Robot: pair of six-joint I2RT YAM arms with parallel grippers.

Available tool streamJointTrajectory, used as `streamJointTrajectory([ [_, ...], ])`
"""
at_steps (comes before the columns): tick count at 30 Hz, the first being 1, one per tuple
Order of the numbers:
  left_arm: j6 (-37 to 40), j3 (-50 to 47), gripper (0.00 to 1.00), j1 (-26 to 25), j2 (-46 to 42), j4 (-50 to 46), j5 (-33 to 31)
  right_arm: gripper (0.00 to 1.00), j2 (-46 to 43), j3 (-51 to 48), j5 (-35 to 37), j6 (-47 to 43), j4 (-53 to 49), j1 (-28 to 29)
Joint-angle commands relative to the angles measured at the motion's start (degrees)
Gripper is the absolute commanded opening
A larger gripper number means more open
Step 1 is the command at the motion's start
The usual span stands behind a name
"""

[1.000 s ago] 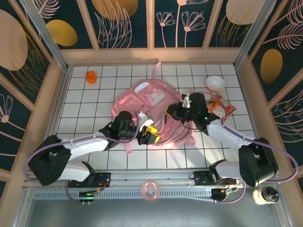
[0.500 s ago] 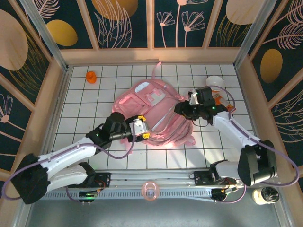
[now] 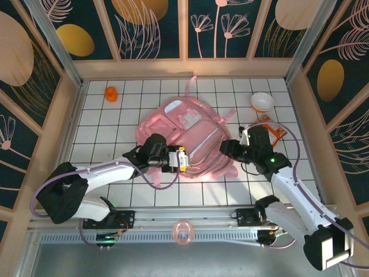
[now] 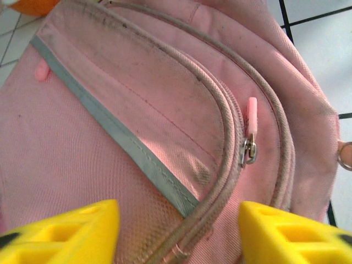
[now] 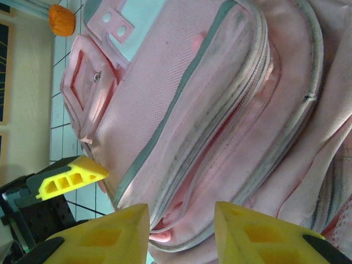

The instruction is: Pack the student bag

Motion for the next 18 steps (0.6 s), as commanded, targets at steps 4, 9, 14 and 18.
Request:
streamJointTrajectory([
  [4, 0.09, 1.71, 0.21, -0.21, 3.71, 3.56, 3.03, 0.35, -4.91, -5.46, 1.35, 1.85, 8.27, 2.92],
  [9, -9.64, 3.14, 0.00, -0.14, 3.73, 3.68, 9.35, 0.35, -7.44, -8.94, 6.00, -5.55, 13.13, 9.14],
  [14, -14.70, 4.37, 0.00, -0.12, 3.85, 3.82, 12.38, 0.35, -7.34, -11.06, 8.70, -8.18, 17.05, 15.76],
  [18, -15.45, 5.60, 0.00, -0.15, 4.42, 3.50, 12.70, 0.37, -5.40, -10.20, 14.06, -10.77, 15.30, 21.42],
])
